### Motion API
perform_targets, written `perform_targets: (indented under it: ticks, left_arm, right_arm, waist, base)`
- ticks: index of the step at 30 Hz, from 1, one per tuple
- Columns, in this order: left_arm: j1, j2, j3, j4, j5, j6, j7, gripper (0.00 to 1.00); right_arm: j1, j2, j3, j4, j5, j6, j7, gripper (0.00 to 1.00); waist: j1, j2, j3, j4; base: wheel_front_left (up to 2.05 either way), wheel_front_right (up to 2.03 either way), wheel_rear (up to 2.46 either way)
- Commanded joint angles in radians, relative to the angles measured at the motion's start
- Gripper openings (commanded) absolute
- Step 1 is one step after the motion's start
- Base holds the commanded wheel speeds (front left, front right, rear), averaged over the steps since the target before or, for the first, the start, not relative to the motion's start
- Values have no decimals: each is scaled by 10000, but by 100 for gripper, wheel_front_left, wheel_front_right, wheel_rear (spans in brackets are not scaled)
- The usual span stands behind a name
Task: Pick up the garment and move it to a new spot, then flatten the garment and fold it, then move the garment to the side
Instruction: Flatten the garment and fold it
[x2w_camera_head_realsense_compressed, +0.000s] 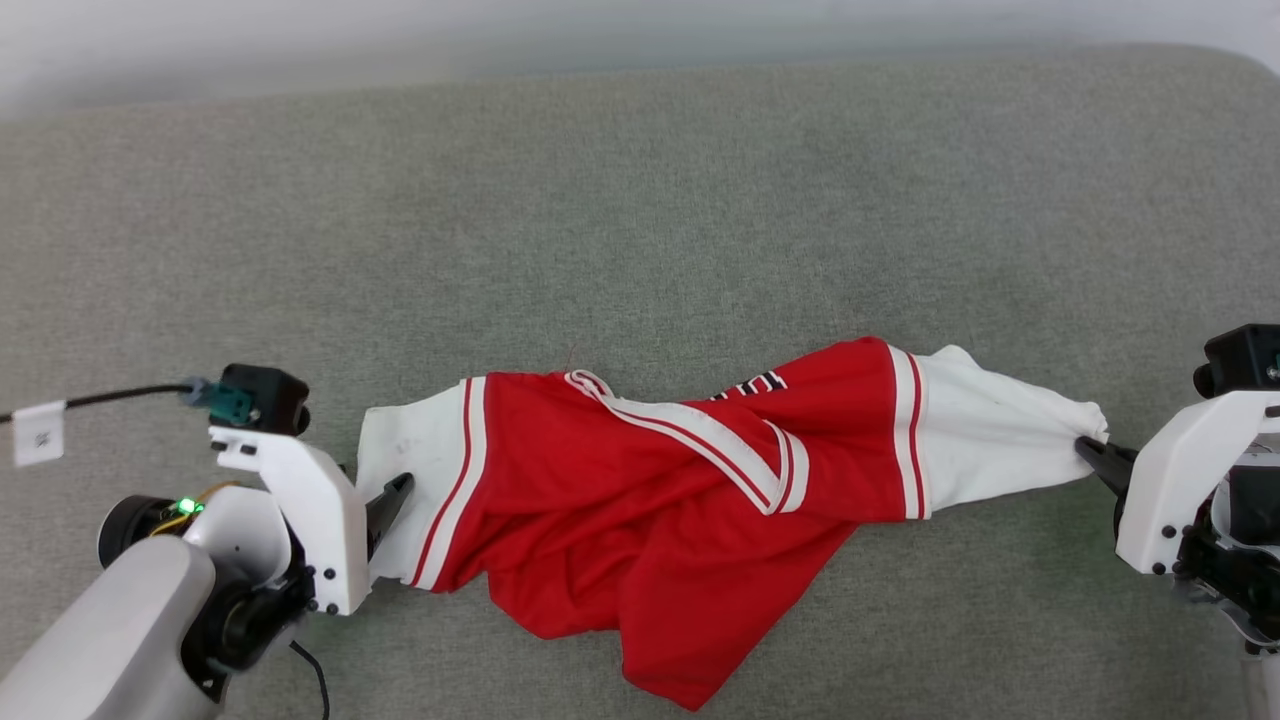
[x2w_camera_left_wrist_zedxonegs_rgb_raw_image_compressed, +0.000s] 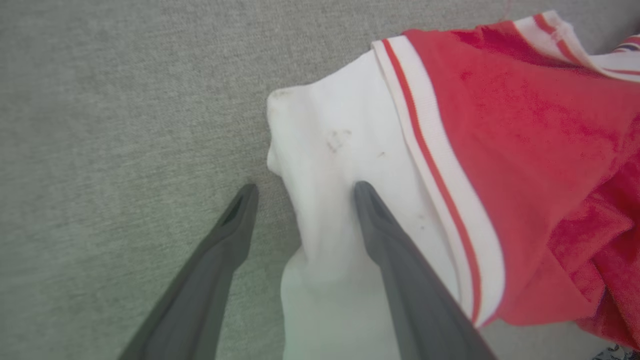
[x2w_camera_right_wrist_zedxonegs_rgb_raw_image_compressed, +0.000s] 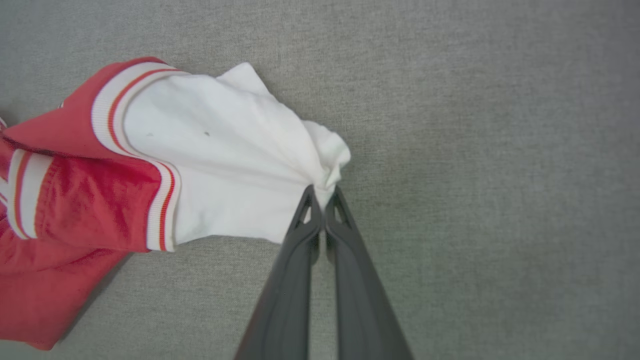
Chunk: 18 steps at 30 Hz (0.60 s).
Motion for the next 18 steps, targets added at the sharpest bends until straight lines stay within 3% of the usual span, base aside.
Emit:
perform_targets:
  ticks: [1,6,7,10,13,18]
  left_arm:
    - [-284,-5,-138,200,23,-112,282,100]
    - [-841,-128,-669,1143,102,-140,1475,100]
    - [-884,-181,-793,1347,30,-113,1796,91]
    - [-908,-380,-1124,1778,-175,-115,2659,0]
    - [-1003,-594,-1259,1973,-213,-230,2759,0]
    - [-1361,-754,-1052,2120,87,-349,1808,0]
  right_arm:
    - [65,61,-29,-102,-62,-3,20,0]
    - [-12,134,14,-201,-60,-3,-7,0]
    - [-20,130,28,-208,-62,-3,-19,0]
    - [-57,109,86,-224,-25,-3,-65,0]
    - [-131,104,160,-223,17,-3,-128,0]
    - [-168,-6,248,-179,-50,-3,-307,0]
  waist:
    - [0,0,184,-66]
    - [0,0,385,-114]
    - [0,0,400,-124]
    - [0,0,429,-153]
    - [0,0,399,-175]
    - [0,0,194,-101]
  base:
    - [0,0,0]
    - [0,0,0]
    - [0,0,0]
    - [0,0,0]
    - [0,0,0]
    - [0,0,0]
